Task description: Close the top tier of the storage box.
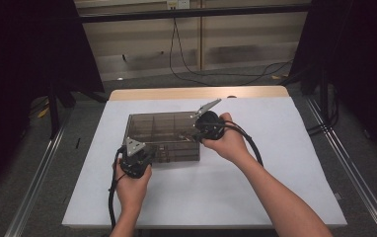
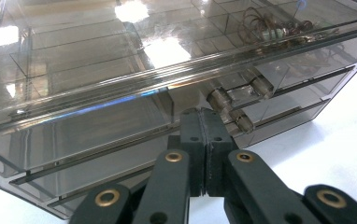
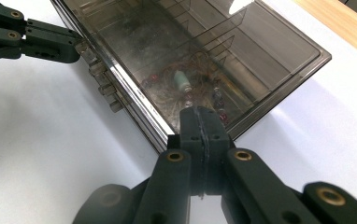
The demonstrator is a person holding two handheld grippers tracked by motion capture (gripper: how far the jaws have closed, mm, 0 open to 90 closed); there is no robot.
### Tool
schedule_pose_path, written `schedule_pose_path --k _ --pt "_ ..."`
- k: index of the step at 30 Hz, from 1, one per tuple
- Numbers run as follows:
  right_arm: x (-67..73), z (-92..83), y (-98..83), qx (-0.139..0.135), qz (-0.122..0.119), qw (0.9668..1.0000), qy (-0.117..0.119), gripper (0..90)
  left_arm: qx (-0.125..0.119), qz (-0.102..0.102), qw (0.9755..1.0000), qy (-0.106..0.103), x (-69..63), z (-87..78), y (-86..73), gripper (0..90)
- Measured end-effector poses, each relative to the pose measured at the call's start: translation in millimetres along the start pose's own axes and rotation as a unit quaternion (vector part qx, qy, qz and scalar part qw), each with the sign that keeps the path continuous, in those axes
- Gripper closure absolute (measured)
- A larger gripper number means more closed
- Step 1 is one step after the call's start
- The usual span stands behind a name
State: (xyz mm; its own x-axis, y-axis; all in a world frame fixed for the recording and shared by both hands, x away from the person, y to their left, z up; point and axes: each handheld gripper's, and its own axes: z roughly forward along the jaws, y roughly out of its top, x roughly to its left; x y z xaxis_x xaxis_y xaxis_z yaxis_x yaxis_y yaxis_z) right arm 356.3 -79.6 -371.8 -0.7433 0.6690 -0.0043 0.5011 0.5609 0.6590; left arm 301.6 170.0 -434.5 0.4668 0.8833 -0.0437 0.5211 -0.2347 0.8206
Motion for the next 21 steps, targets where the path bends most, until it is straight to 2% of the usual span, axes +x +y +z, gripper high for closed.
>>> schedule_pose_path --k 12,21 --pt "-3.2 -4.5 -3.7 0.0 0.0 1.0 -0.007 89.6 0.007 -0.004 0.9999 -0.008 -0.3 -0.4 -1.9 85.4" --pt "-13.7 -12.7 -8.9 -0.013 0.016 0.9995 -0.022 89.7 0.011 -0.002 0.9998 -0.018 -0.9 -6.4 -3.2 83.8"
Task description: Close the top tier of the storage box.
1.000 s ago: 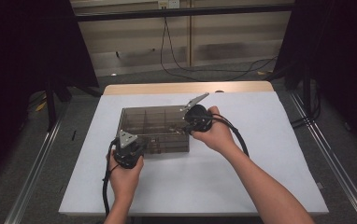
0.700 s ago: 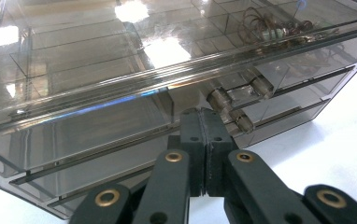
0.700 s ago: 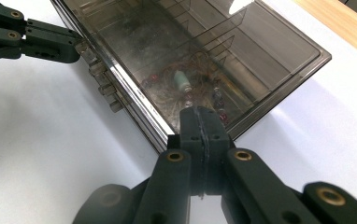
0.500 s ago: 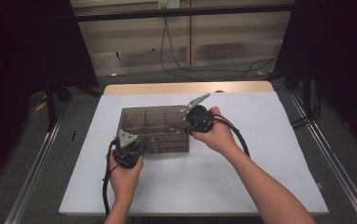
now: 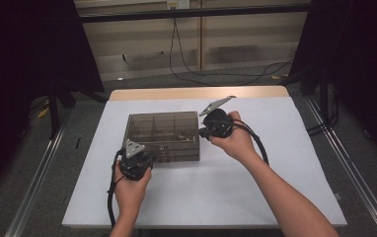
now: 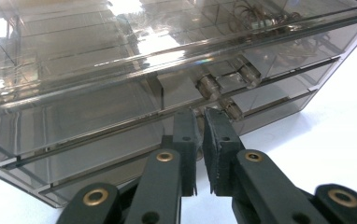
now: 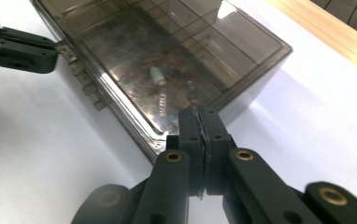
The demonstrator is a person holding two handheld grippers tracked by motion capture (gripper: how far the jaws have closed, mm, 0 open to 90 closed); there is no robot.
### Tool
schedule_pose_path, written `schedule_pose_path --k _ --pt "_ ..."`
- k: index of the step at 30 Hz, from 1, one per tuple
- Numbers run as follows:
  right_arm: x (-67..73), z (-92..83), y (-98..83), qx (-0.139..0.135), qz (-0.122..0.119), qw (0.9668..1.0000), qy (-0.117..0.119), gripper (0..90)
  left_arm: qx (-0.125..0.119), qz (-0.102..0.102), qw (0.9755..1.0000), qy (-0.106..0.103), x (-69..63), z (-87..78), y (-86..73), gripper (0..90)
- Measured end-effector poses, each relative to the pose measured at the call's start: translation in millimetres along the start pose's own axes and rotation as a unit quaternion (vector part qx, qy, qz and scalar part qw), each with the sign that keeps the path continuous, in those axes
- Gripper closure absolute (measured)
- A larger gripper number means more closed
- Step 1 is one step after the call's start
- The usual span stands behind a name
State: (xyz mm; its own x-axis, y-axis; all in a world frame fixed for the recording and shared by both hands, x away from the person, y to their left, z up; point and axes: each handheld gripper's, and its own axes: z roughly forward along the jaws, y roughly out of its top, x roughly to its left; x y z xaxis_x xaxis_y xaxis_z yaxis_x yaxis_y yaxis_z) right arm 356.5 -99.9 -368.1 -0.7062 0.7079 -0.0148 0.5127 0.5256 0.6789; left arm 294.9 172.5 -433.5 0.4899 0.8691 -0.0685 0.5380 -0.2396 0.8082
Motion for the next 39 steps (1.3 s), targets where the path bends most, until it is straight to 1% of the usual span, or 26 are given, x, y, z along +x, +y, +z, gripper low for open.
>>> schedule_pose_path --k 1,5,8,9,14,18,20,21,22,23,25,30,31,33,34,36,39 --pt "-1.9 -0.1 -1.4 -0.002 0.002 1.0 0.001 89.5 -0.001 -0.002 1.0 -0.001 -0.4 -0.6 -0.1 83.6" --pt "-7.8 -0.4 -8.1 -0.003 0.015 0.9999 -0.002 88.8 0.002 0.003 1.0 -0.006 -0.4 -2.7 -0.9 83.2" --pt "-11.3 0.4 -13.5 -0.006 0.018 0.9998 -0.006 88.7 -0.001 0.002 1.0 -0.007 -0.6 -4.1 -1.7 82.5" --pt "-12.1 0.6 -15.0 -0.007 0.02 0.9998 -0.005 88.6 0.002 0.005 1.0 -0.006 -0.5 -5.1 -1.8 82.1" --pt "-15.8 1.4 -20.8 -0.009 0.027 0.9996 -0.007 86.8 0.006 0.006 0.9999 -0.009 0.0 -6.9 -3.4 80.5" --pt "-19.1 3.5 -26.7 -0.014 0.044 0.9989 -0.005 84.2 0.01 0.002 0.9998 -0.015 0.2 -7.4 -4.3 79.3" --pt "-20.1 4.5 -28.5 -0.013 0.045 0.9989 -0.007 83.4 0.012 0.004 0.9998 -0.018 0.8 -7.3 -4.5 79.0" --pt "-20.5 5.1 -29.4 -0.015 0.047 0.9987 -0.007 83.2 0.011 0.001 0.9998 -0.015 0.5 -7.3 -4.8 78.7" --pt "-21.0 5.5 -30.1 -0.014 0.048 0.9987 -0.01 82.9 0.012 0.0 0.9998 -0.018 1.0 -7.5 -5.1 78.2" --pt "-21.6 6.3 -30.8 -0.017 0.049 0.9986 -0.007 82.7 0.014 0.002 0.9997 -0.019 1.5 -7.9 -5.2 78.1" --pt "-21.9 7.0 -31.4 -0.016 0.052 0.9985 -0.01 81.5 0.014 0.004 0.9997 -0.019 2.4 -8.7 -5.8 77.5" --pt "-22.6 10.1 -32.5 -0.02 0.057 0.9981 -0.015 78.8 0.015 0.0 0.9997 -0.02 5.7 -10.5 -7.7 76.1" --pt "-22.9 10.6 -32.9 -0.021 0.058 0.998 -0.016 78.3 0.017 0.003 0.9996 -0.02 6.3 -11.1 -8.3 75.4" --pt "-23.0 12.0 -33.9 -0.023 0.059 0.9979 -0.014 77.7 0.019 0.003 0.9997 -0.016 6.5 -11.9 -9.3 74.5" --pt "-22.6 12.8 -34.3 -0.024 0.059 0.9979 -0.013 77.4 0.021 0.005 0.9996 -0.018 7.5 -12.8 -9.7 74.4" --pt "-21.8 14.5 -35.1 -0.022 0.056 0.9981 -0.016 76.9 0.019 0.002 0.9997 -0.015 7.8 -14.1 -10.4 74.3" --pt "-21.8 17.2 -37.6 -0.024 0.059 0.9979 -0.015 76.4 0.02 0.002 0.9997 -0.013 9.3 -16.0 -11.3 73.8"
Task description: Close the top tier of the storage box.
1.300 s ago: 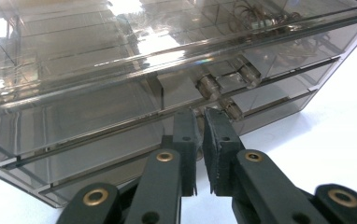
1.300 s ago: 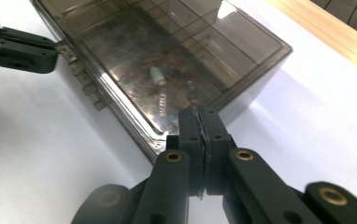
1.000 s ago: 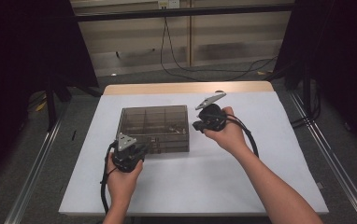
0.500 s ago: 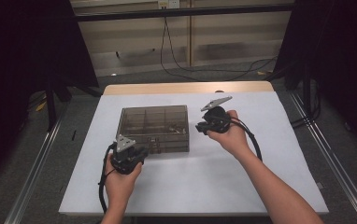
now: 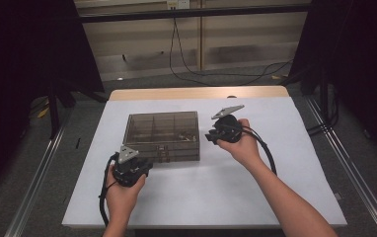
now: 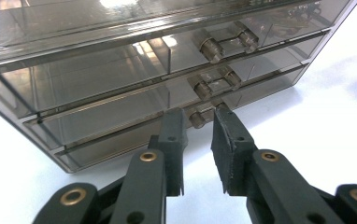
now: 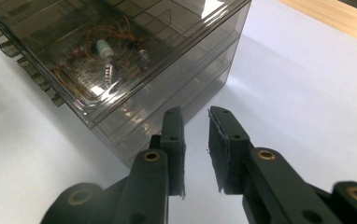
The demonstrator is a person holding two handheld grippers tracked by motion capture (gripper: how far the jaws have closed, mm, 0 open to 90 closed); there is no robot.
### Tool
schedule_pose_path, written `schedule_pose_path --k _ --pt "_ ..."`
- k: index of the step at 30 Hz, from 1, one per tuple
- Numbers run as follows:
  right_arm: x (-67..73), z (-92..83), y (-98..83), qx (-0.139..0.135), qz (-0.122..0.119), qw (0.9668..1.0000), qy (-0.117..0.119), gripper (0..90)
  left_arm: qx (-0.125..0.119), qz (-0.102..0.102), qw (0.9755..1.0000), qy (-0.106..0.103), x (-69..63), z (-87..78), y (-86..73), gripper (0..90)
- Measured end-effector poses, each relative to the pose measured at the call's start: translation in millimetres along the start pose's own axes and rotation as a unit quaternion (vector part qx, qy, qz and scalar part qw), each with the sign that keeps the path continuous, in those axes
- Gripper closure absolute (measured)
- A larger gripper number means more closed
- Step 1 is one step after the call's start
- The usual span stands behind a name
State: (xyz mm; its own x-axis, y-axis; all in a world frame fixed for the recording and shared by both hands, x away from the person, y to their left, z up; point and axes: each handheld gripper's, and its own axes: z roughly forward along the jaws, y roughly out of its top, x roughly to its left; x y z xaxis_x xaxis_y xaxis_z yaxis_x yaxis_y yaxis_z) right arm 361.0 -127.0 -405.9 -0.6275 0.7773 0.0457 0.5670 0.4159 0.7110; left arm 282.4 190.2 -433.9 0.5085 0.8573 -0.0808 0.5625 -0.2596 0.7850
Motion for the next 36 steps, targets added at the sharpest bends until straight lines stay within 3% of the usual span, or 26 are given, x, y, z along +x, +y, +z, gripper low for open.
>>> schedule_pose_path --k 7,18,25,36 --pt "-1.7 2.7 -6.4 0.002 0.002 1.0 0.001 72.9 0.004 -0.001 1.0 -0.003 -0.1 -0.2 -0.2 71.6" --pt "0.1 5.8 -12.3 0.009 0.004 0.9999 -0.004 57.0 0.009 -0.008 0.9999 -0.005 2.6 -1.3 -1.7 63.4" --pt "-0.3 6.4 -16.5 0.01 0.003 0.9999 -0.003 47.5 0.014 -0.005 0.9999 -0.005 1.4 0.0 -1.9 52.0" --pt "-1.3 2.8 -24.9 0.008 0.004 0.9999 0.004 33.6 0.015 -0.005 0.9999 -0.004 -1.1 1.0 -1.5 41.1"
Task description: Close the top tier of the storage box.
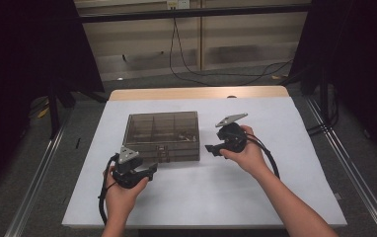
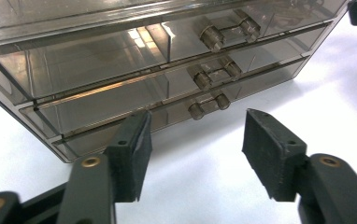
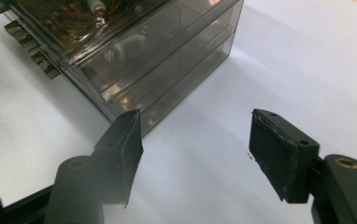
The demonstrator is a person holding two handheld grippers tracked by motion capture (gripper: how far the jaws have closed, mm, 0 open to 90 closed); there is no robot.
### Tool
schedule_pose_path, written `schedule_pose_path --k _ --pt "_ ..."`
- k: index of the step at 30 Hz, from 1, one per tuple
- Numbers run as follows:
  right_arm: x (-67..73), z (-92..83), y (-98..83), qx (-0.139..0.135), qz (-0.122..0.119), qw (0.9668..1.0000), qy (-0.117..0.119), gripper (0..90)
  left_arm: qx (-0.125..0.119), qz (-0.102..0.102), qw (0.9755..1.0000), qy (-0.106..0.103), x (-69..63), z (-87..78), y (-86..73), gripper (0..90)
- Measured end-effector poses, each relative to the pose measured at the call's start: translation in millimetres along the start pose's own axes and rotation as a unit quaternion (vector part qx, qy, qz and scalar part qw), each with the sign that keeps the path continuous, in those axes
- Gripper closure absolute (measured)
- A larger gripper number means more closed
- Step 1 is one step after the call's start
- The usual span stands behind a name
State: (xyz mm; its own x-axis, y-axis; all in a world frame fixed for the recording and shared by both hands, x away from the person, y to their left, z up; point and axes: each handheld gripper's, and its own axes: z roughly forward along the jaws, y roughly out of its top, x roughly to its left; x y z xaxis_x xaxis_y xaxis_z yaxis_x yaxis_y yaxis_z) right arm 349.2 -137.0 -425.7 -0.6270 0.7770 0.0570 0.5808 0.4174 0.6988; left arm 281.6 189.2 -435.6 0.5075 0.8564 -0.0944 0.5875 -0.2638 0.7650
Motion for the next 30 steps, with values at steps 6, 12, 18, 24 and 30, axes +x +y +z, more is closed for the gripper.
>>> schedule_pose_path --k 6,12,18,24,30 --pt "0.6 -1.6 -4.8 0.0 0.002 1.0 0.004 25.7 0.001 -0.001 1.0 -0.001 -2.9 2.0 0.5 36.9" --pt "-0.3 -3.9 -8.0 -0.003 0.005 1.0 0.007 20.4 0.004 -0.001 1.0 0.001 -1.7 2.2 -0.2 33.1" --pt "-1.0 -6.9 -10.9 -0.007 0.007 0.9999 0.01 16.8 0.011 -0.002 0.9999 0.0 -0.9 3.9 -1.6 29.7" --pt "-0.5 -8.9 -13.0 -0.007 0.005 0.9999 0.009 15.2 0.01 -0.002 0.9999 -0.003 -1.2 5.7 -2.0 26.1" --pt "-2.2 -10.3 -15.3 -0.015 0.005 0.9998 0.012 13.3 0.011 0.001 0.9999 -0.007 1.1 4.4 -3.2 21.8"
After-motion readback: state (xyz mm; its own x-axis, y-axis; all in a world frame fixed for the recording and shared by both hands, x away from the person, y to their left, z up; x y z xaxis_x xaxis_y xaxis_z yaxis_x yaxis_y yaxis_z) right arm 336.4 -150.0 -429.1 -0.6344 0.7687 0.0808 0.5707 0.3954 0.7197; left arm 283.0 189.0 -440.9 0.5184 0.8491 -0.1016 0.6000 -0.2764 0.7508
